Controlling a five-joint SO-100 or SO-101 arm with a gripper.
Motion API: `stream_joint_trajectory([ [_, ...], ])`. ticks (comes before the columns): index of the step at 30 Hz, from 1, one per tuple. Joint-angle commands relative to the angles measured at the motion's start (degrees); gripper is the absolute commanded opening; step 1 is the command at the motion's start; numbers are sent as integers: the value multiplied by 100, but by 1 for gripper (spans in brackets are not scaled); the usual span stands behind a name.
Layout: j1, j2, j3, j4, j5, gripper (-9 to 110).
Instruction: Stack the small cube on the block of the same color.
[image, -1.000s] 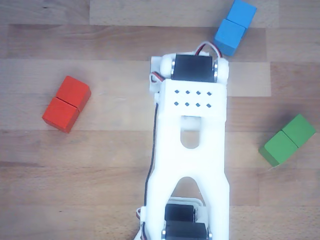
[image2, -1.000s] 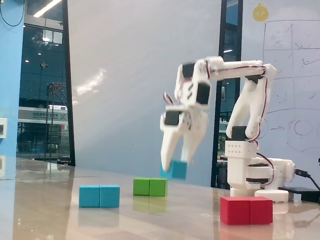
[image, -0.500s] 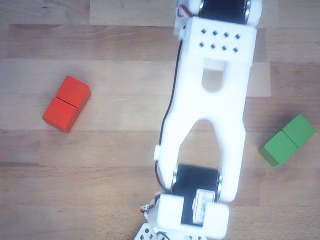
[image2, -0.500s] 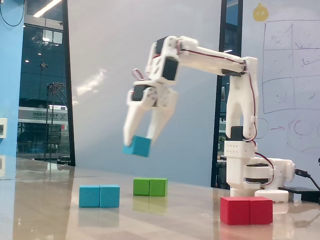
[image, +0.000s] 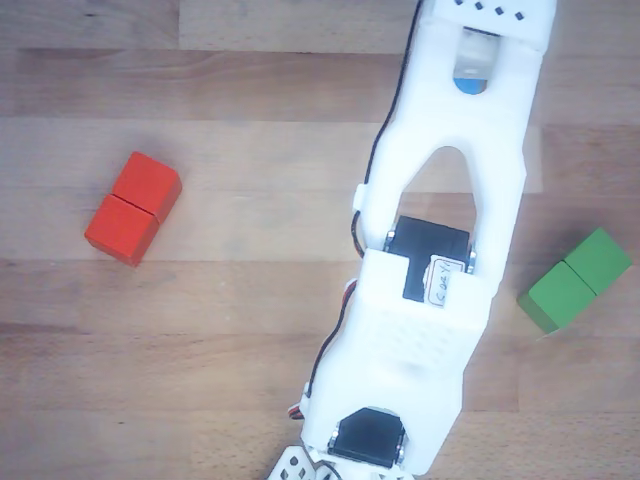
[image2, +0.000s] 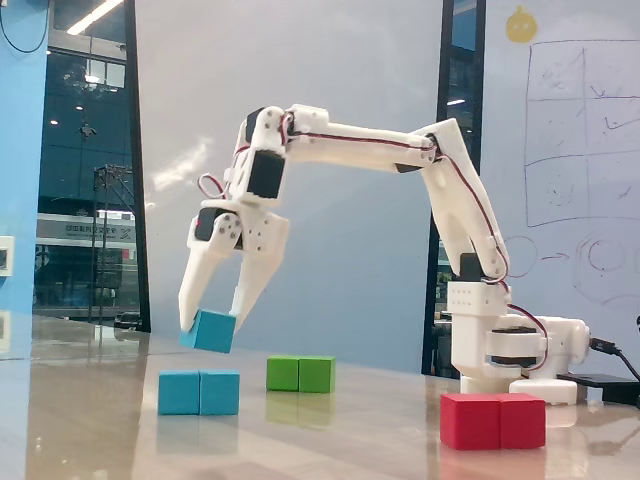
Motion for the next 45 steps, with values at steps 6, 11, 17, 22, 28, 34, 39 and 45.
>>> stream_joint_trajectory([
  [6,88,193,-589,18,79,10],
  [11,79,220,-580,202,79,10],
  [17,79,220,-571,439,97,10],
  [22,70,220,-413,387,105,10],
  [28,70,220,-105,158,105,10],
  [34,70,185,220,-246,97,10],
  [39,70,193,448,-325,97,10],
  [45,70,167,457,-325,97,10],
])
